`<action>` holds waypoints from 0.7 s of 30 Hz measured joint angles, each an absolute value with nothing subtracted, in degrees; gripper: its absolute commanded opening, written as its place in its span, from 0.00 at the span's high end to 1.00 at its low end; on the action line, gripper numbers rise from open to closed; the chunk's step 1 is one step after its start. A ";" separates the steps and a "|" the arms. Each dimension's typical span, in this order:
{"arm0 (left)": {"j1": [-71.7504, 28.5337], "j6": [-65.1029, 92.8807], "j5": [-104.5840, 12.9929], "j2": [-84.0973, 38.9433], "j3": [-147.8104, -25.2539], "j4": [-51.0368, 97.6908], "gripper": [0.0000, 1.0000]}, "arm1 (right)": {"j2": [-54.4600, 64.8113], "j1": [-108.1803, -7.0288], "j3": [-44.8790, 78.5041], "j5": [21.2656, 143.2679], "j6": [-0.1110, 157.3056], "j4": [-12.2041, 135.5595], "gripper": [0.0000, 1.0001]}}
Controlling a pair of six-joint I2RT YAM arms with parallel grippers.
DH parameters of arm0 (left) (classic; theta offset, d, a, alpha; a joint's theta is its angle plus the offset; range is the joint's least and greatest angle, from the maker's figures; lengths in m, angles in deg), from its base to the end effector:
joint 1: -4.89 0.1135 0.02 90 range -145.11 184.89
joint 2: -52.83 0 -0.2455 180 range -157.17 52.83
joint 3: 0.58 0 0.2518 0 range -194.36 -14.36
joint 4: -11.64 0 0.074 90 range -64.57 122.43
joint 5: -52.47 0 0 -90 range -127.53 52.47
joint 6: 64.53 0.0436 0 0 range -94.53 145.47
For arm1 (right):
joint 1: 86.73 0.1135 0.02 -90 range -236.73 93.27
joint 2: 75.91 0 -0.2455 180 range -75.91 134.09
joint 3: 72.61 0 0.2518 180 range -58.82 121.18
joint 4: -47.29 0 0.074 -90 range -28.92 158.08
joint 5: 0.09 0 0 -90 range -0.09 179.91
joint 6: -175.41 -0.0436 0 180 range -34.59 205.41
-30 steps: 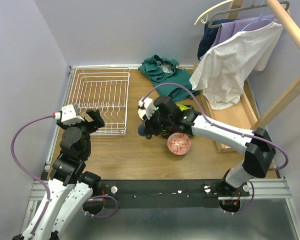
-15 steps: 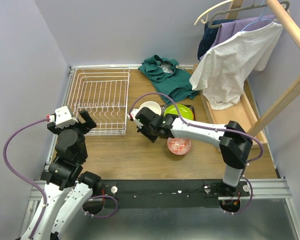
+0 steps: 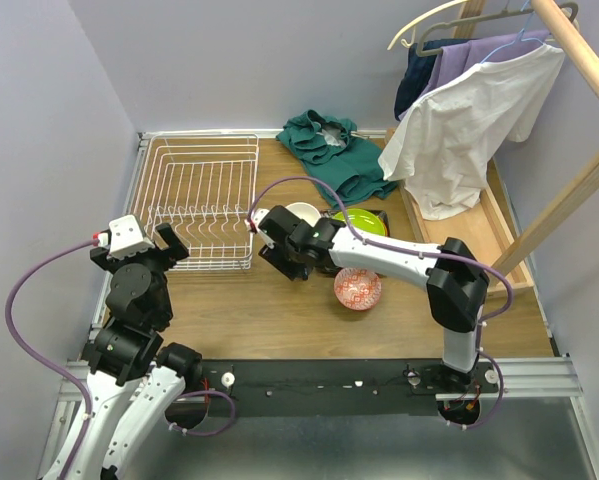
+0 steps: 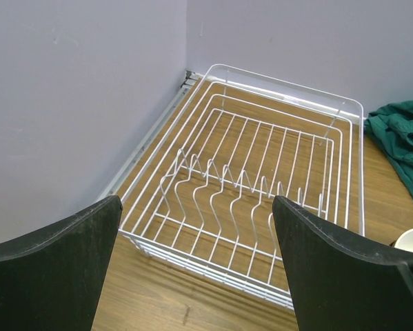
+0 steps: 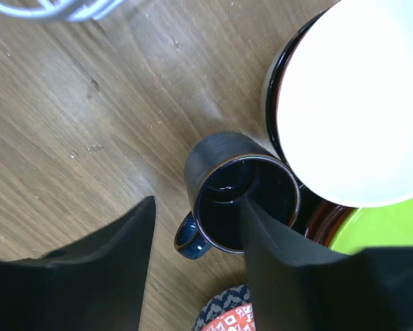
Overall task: Unload the mixed dishes from the dish rack
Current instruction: Place the cup at the center of the board, then reset both arms
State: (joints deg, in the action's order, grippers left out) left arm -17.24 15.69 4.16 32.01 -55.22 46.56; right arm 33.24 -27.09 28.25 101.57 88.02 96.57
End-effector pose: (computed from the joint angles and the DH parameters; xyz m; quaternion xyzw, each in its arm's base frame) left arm 0.1094 -0.0132 0.3389 -0.1760 0.6901 0.0643 0.6991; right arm 0.2160 0.3513 0.2106 -0.4695 0.8324 0.0469 0.2907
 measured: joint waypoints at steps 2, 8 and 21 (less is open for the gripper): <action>-17.24 16.80 4.44 32.16 -55.20 46.53 0.01 | 33.24 -27.09 29.93 101.52 87.50 97.66 0.24; -17.24 20.67 5.19 32.75 -54.94 45.35 0.01 | 33.30 -27.09 37.80 102.53 85.38 99.12 0.09; -17.24 24.06 5.19 34.11 -54.59 49.46 0.01 | 29.81 -45.39 39.98 104.17 74.91 94.60 0.00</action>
State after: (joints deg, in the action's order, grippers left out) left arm -17.24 24.06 5.19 34.11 -54.59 49.46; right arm 29.81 -45.39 39.98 104.17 74.91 94.60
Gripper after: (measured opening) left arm 0.990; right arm 0.995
